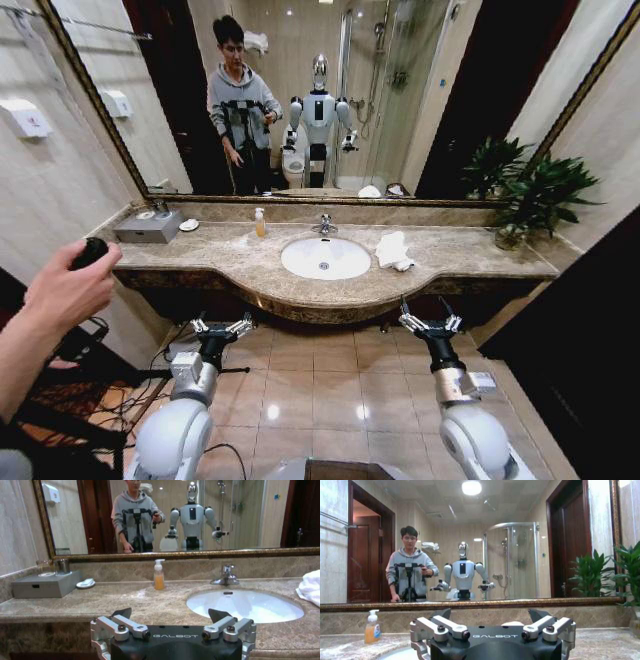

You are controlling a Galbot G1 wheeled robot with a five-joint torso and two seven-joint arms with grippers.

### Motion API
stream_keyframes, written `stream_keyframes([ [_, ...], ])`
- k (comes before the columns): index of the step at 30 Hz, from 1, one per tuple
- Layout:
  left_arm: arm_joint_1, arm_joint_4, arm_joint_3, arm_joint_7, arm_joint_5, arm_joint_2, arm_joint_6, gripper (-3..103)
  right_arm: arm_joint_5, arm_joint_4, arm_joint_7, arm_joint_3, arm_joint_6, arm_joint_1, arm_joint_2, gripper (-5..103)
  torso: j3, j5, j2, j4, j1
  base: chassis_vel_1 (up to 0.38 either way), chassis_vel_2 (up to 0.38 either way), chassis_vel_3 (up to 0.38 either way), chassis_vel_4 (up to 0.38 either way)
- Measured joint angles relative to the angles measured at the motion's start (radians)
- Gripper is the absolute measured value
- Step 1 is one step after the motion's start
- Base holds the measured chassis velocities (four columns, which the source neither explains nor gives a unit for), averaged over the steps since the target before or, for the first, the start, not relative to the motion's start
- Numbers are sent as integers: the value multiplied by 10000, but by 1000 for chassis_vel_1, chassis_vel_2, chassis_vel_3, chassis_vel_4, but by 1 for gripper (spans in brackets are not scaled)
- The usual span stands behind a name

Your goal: Pick up the towel from the sink counter and wipe the mirror surface.

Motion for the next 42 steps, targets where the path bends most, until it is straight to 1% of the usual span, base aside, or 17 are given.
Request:
stream_keyframes([
  [13,0,0,0,0,0,0,0,100,110,-6,85,-92,-188,16,-7,100,0,0,0,0,0,0,0,0,0],
  [29,1,0,0,0,0,0,0,100,10,-18,-50,-159,-116,-90,109,100,0,0,0,0,-2,0,0,0,0],
  [37,0,0,0,0,0,0,0,100,-3,-58,-51,-163,-93,-66,108,100,0,0,0,2,2,-89,96,92,-94],
  [42,-2,0,0,0,0,0,0,100,-18,-93,-49,-162,-75,-57,110,100,1,-2,-1,-1,4,-154,141,129,-141],
])
